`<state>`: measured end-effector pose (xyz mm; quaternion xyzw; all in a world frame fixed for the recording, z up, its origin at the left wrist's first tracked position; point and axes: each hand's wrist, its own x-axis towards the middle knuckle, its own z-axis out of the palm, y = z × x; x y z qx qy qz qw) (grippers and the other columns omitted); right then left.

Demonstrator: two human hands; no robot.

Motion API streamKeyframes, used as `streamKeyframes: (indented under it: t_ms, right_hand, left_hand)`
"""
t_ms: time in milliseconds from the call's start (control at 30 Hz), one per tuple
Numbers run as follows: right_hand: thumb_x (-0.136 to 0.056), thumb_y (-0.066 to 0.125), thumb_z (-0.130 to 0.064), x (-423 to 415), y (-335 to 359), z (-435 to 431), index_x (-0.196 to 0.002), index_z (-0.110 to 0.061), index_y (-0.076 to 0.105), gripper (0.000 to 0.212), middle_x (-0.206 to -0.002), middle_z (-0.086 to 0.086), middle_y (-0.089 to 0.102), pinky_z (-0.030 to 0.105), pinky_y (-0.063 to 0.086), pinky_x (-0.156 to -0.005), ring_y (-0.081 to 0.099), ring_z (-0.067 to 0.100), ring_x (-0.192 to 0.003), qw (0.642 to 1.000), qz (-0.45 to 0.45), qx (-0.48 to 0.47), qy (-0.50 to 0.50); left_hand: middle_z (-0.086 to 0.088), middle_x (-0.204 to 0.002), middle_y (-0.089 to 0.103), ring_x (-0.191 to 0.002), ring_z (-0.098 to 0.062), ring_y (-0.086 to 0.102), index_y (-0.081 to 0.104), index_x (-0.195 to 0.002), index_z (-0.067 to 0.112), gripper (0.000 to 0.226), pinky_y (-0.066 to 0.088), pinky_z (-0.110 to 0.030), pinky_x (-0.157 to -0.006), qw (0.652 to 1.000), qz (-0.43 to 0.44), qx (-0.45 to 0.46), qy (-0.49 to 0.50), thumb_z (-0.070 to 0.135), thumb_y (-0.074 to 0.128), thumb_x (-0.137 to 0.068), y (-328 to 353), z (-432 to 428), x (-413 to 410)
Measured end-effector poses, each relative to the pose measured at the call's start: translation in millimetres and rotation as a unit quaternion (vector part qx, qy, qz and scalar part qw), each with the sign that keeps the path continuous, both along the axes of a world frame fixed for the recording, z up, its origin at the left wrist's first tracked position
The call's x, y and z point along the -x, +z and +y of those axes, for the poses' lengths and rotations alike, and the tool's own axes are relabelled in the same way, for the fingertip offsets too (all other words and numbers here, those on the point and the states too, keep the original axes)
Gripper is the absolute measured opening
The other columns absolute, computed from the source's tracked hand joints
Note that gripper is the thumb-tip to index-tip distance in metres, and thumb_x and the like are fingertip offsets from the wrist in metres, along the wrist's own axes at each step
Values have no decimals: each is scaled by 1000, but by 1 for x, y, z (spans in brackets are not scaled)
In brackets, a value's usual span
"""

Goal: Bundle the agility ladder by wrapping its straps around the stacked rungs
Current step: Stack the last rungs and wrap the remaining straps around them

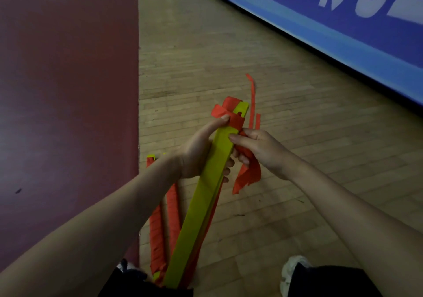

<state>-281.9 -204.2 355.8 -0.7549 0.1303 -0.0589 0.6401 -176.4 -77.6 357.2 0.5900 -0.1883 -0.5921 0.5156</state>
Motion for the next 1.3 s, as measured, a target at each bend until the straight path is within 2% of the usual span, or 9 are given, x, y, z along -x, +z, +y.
streamKeyframes:
  t_ms: [167, 267, 400, 633, 833, 900, 967, 1167, 1300]
  right_hand:
    - [-98, 50, -14, -2, -1, 5, -77, -9, 58, 24, -59, 6, 52, 18, 35, -41, 41, 8, -37, 999, -18, -18, -42]
    - [-99, 49, -14, -1, 2, 3, -77, -10, 59, 25, -60, 6, 52, 18, 35, -42, 42, 9, -39, 999, -17, -11, -37]
    - [-99, 50, -17, -2, -2, 2, -79, -9, 59, 23, -61, 6, 53, 19, 36, -43, 43, 10, -41, 999, -5, 10, -40]
    - [-99, 51, -18, -9, -5, 1, -73, -14, 58, 28, -59, 5, 54, 22, 38, -45, 46, 9, -40, 997, 3, 31, -69]
    - [-98, 51, -19, -12, -5, -9, -73, -15, 59, 27, -58, 5, 53, 27, 37, -46, 46, 10, -38, 992, -4, 33, -123]
    - [-98, 50, -17, -11, -4, -10, -73, -14, 59, 26, -59, 6, 53, 28, 37, -46, 45, 11, -37, 991, -12, 17, -133]
    - [-97, 50, -14, -9, -2, -11, -74, -14, 59, 25, -60, 7, 53, 28, 37, -47, 45, 11, -37, 991, -21, 3, -131]
    - [-98, 51, -16, -5, 0, -5, -77, -14, 61, 23, -59, 4, 54, 20, 37, -43, 45, 10, -39, 996, -34, -7, -76]
    - [-97, 50, -11, -2, 3, -3, -79, -10, 60, 21, -56, 4, 53, 19, 35, -40, 43, 10, -36, 996, -43, -55, -55]
  left_hand:
    - [-14, -96, 61, -91, -28, 59, 65, -105, 16, 43, 44, -42, -87, 986, -11, 23, 164, 53, 53, -86, 0, -10, 0]
    - [1, -105, 66, -106, -17, 59, 62, -99, 26, 21, 44, -42, -89, 962, -67, 70, 254, 34, 70, -81, 3, -11, -6]
    - [9, -83, 66, -99, -10, 59, 59, -75, 26, 20, 42, -39, -90, 941, -86, 102, 311, 19, 77, -74, 3, -13, -6]
    - [9, -74, 60, -87, -10, 57, 47, -65, 25, 29, 38, -38, -83, 906, -113, 136, 384, 16, 71, -80, -1, -16, -4]
    - [9, -70, 61, -79, -7, 57, 51, -65, 24, 28, 37, -36, -83, 916, -143, 164, 337, 13, 71, -80, -4, -13, 2]
    - [10, -75, 64, -76, -4, 60, 63, -79, 24, 14, 38, -34, -83, 927, -148, 165, 302, 14, 73, -79, -5, -12, 3]
    - [11, -75, 66, -73, -1, 61, 68, -93, 20, 14, 39, -33, -85, 935, -159, 152, 277, 12, 70, -81, -3, -12, 4]
    - [0, -84, 65, -86, -14, 62, 64, -86, 18, 8, 42, -32, -89, 939, -139, 129, 286, 10, 64, -87, -4, -11, -2]
    - [-1, -87, 66, -84, -14, 64, 67, -82, 20, 16, 47, -25, -76, 963, -66, 150, 214, 11, 57, -91, -6, -8, -6]
